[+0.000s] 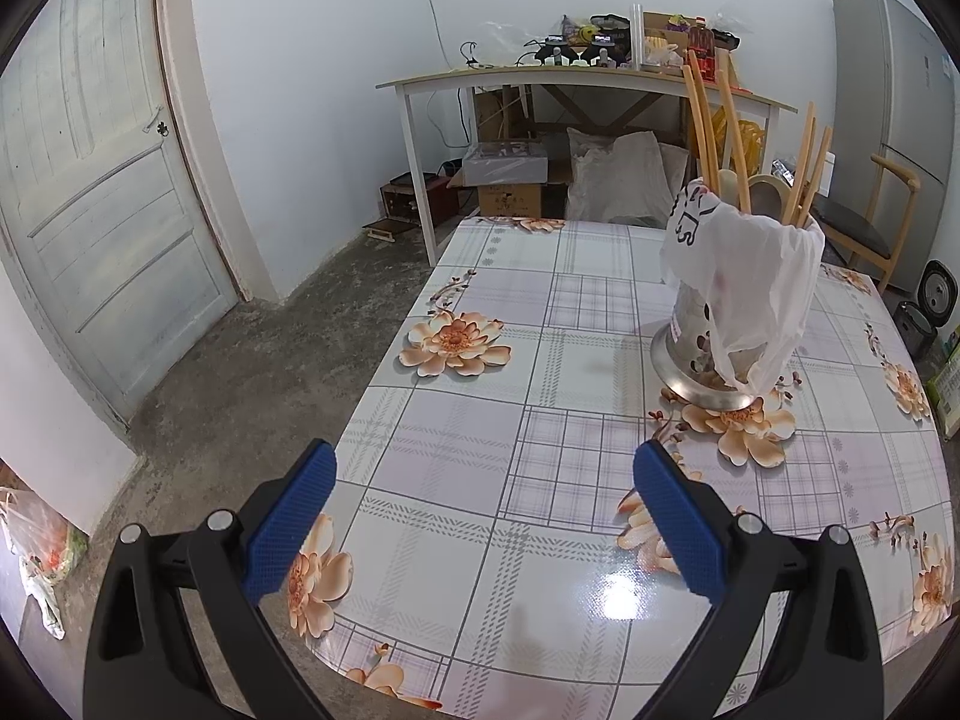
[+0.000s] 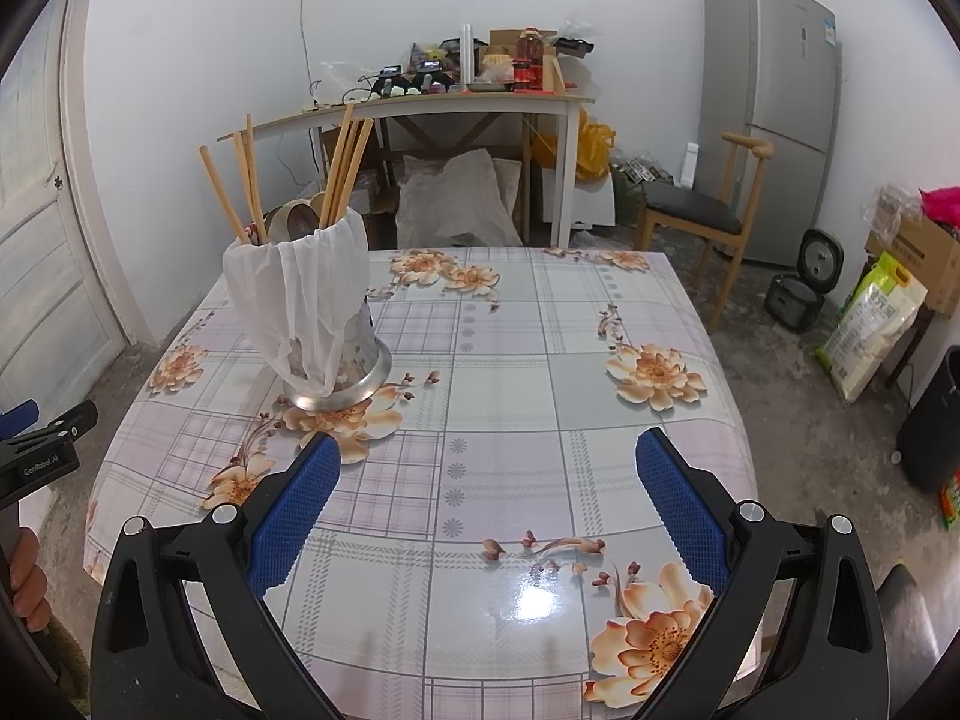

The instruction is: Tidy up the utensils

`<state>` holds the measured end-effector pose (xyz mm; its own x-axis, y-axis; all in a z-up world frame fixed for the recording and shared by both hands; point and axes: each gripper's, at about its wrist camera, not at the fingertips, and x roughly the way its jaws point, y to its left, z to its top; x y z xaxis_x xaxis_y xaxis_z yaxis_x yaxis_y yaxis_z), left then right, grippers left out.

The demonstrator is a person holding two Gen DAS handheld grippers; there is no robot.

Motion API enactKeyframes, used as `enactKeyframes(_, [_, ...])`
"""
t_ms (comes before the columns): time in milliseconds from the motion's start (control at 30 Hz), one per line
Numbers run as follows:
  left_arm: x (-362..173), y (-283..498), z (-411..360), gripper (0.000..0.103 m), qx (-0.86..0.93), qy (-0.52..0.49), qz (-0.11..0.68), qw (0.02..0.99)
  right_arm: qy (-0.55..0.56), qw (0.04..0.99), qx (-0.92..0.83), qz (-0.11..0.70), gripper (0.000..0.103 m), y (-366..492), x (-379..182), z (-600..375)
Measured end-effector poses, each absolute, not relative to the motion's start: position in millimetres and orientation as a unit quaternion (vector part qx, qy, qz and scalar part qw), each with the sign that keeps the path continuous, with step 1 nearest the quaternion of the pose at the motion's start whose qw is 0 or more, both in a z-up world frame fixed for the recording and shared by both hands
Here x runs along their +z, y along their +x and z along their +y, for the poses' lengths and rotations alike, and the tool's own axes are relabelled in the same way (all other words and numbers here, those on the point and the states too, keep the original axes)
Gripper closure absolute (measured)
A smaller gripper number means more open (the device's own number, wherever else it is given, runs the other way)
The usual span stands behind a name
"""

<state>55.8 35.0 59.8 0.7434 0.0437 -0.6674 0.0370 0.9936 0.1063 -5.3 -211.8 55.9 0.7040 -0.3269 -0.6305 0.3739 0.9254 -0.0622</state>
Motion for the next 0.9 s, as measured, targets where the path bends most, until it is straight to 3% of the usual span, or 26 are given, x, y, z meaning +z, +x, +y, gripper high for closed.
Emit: enactKeyframes(900, [58.6,56.2,33.6,0.006,0.001,0.056,0.358,0.932,0.035,0.923,-0.189,0.333,0.008,-4.0,56.1,-209.8])
